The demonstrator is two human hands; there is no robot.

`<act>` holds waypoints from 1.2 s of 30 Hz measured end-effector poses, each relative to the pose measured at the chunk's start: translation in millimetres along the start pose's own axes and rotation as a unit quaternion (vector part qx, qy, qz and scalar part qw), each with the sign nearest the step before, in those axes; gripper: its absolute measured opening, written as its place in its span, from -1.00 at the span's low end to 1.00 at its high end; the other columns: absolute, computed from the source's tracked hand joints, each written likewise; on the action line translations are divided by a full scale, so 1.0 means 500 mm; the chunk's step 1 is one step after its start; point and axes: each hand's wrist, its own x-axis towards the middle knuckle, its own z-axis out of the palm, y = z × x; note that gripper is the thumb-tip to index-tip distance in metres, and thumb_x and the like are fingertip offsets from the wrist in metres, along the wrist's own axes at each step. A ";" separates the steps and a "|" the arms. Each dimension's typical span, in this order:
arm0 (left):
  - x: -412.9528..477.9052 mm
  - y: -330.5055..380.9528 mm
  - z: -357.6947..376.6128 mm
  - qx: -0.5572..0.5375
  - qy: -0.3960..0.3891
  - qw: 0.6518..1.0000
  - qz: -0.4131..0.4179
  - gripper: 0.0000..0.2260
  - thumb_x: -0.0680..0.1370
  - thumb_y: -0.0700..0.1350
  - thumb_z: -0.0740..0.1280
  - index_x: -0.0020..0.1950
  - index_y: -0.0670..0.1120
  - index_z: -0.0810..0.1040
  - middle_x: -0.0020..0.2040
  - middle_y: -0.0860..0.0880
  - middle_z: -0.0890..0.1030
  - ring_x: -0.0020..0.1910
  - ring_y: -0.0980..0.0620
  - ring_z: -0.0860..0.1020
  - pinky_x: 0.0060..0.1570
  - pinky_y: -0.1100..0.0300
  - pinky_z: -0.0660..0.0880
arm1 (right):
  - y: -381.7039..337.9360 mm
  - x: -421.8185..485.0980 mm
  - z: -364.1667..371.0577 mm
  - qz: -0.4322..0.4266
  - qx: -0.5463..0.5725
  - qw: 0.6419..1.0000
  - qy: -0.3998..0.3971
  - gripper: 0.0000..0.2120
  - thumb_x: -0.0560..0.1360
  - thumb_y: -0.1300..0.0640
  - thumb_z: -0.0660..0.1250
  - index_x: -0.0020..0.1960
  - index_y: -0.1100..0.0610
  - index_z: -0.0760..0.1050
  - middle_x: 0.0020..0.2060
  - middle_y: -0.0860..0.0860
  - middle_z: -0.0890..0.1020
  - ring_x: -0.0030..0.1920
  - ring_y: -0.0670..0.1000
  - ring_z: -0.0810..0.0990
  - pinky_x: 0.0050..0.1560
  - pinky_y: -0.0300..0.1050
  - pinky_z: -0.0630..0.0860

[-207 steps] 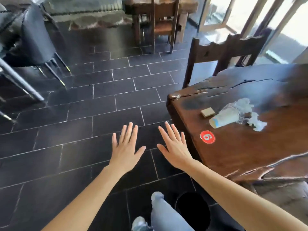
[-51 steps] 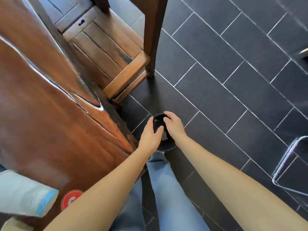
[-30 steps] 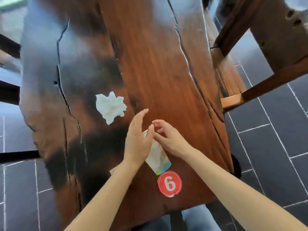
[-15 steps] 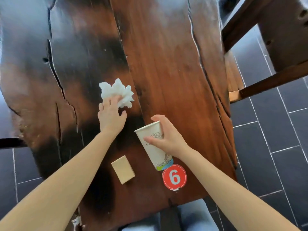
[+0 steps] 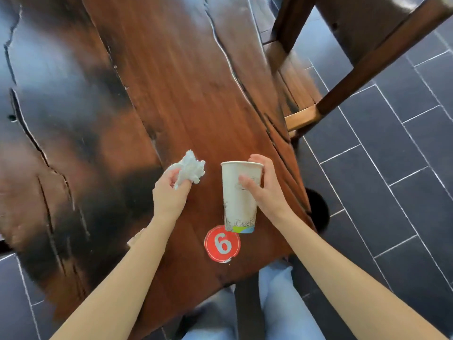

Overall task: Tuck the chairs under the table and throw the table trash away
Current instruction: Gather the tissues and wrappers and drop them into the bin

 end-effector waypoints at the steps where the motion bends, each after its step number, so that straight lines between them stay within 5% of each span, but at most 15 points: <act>1: -0.024 0.019 0.032 0.005 -0.009 1.000 0.027 -0.80 0.52 -0.10 0.32 0.13 -0.08 0.56 -0.06 0.00 0.62 -0.15 0.09 0.55 -0.13 0.26 0.49 | 0.007 -0.007 -0.038 -0.006 0.013 0.999 0.029 -0.43 0.38 0.00 0.35 0.30 0.15 0.25 0.03 -0.15 0.43 -0.05 -0.34 0.51 -0.16 -0.39 0.50; 5: -0.103 0.074 0.163 -0.007 -0.075 0.995 0.068 -0.85 0.53 -0.09 0.29 -0.20 -0.10 0.57 -0.31 -0.08 0.58 -0.34 0.08 0.46 -0.27 0.10 0.41 | 0.041 -0.049 -0.192 -0.022 0.024 0.990 0.136 -0.54 0.37 0.06 0.40 0.20 0.11 0.33 -0.07 -0.11 0.50 -0.13 -0.24 0.54 -0.21 -0.31 0.52; 12: -0.274 0.181 0.377 -0.059 -0.230 0.967 0.089 -0.85 0.54 -0.11 0.26 -0.21 0.01 0.53 -0.32 0.08 0.55 -0.33 0.18 0.47 -0.32 0.31 0.40 | 0.146 -0.119 -0.399 0.056 0.016 0.941 0.334 -0.64 0.29 -0.03 0.45 0.00 -0.05 0.39 0.05 0.01 0.44 -0.07 -0.10 0.50 -0.08 -0.18 0.50; 15: -0.320 0.189 0.469 -0.029 -0.269 0.961 0.061 -0.91 0.53 -0.14 0.23 -0.10 -0.08 0.53 -0.24 0.06 0.54 -0.26 0.14 0.47 -0.26 0.27 0.40 | 0.216 -0.145 -0.452 0.151 -0.019 0.917 0.367 -0.67 0.34 0.01 0.50 -0.04 0.12 0.43 0.07 0.01 0.39 -0.11 -0.11 0.46 -0.02 -0.11 0.46; 22: -0.342 0.122 0.639 0.079 -0.316 0.942 -0.080 -0.88 0.54 -0.19 0.21 0.06 -0.06 0.43 -0.20 0.09 0.46 -0.21 0.12 0.46 -0.32 0.33 0.33 | 0.386 -0.159 -0.503 0.320 -0.060 0.904 0.277 -0.72 0.45 -0.15 0.17 -0.15 0.06 0.47 -0.07 0.03 0.43 -0.17 0.04 0.45 -0.12 -0.07 0.41; 25: -0.319 0.078 0.692 0.142 -0.345 0.922 -0.100 -0.83 0.55 -0.19 0.19 0.13 -0.13 0.42 -0.19 0.05 0.45 -0.24 0.16 0.43 -0.33 0.33 0.30 | 0.439 -0.145 -0.518 0.380 -0.093 0.900 0.192 -0.69 0.52 -0.01 0.22 -0.29 0.16 0.46 -0.14 0.11 0.48 -0.20 0.11 0.45 -0.17 -0.08 0.35; 30: -0.272 0.030 0.783 0.201 -0.381 0.899 -0.084 -0.75 0.55 -0.20 0.22 0.22 -0.15 0.39 -0.16 0.05 0.47 -0.21 0.17 0.44 -0.29 0.34 0.31 | 0.526 -0.104 -0.530 0.390 -0.048 0.895 0.209 -0.62 0.51 0.11 0.24 -0.42 0.11 0.20 -0.41 0.03 0.30 -0.28 0.06 0.31 -0.34 -0.04 0.22; 36: -0.202 -0.025 0.898 0.289 -0.475 0.826 -0.088 -0.49 0.56 -0.03 0.23 0.48 -0.07 0.17 0.33 -0.08 0.44 0.30 -0.08 0.42 0.31 0.02 0.33 | 0.618 -0.043 -0.529 0.426 0.003 0.891 0.156 -0.79 0.55 0.10 0.17 -0.24 0.08 0.42 -0.29 -0.02 0.46 -0.15 0.08 0.43 -0.14 -0.10 0.37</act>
